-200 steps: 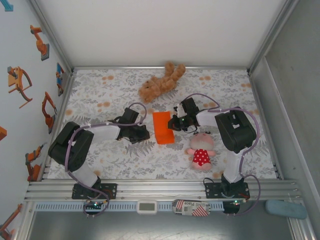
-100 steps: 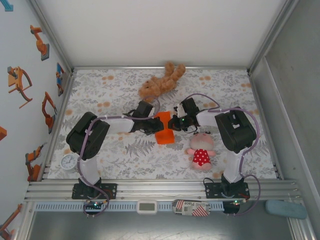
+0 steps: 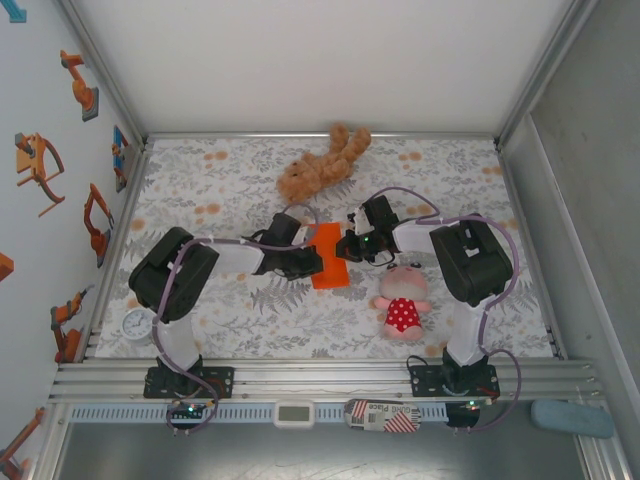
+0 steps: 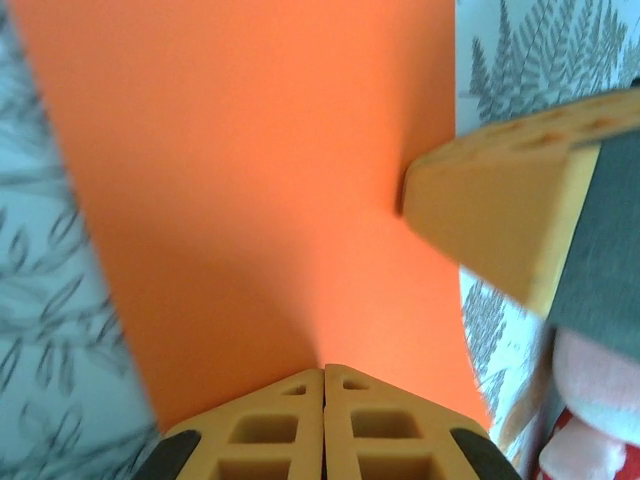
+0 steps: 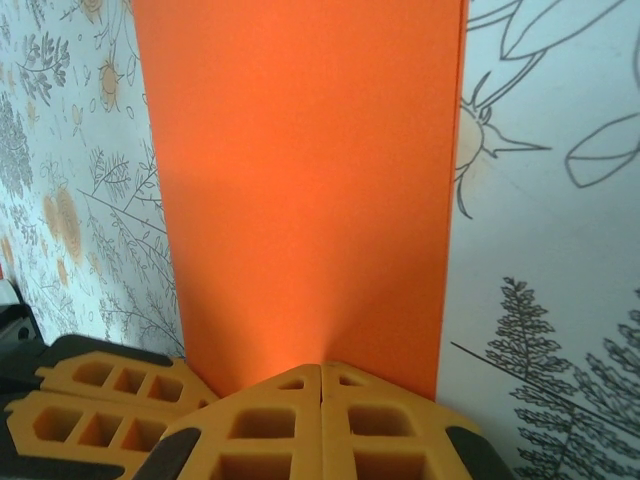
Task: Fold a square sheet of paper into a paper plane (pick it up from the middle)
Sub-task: First fold the square sheet of paper in half at the center of the table.
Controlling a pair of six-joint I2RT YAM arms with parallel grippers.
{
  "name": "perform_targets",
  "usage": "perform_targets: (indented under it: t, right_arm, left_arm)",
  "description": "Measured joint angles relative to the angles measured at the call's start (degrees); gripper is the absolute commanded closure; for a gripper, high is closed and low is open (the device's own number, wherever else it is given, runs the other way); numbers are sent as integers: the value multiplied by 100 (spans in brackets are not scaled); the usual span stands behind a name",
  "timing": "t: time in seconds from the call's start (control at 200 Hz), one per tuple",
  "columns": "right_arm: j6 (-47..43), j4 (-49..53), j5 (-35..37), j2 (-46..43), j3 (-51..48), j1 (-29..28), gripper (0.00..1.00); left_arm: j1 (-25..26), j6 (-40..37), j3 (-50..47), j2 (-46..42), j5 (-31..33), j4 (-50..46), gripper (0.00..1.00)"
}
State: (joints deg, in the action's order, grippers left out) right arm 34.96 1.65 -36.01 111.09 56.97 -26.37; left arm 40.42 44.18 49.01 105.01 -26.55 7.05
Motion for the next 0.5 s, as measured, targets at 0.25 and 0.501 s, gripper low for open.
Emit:
perform_targets:
  t: [0.25,0.501]
  right_arm:
    - [17,-2,0,4,0,0,100]
    - [26,-2,-2,4,2,0,100]
  left_arm:
    - [0,-208,-780,-979,164,-708,92]
    - [0,-275,-238,-1266,269,-1084,91]
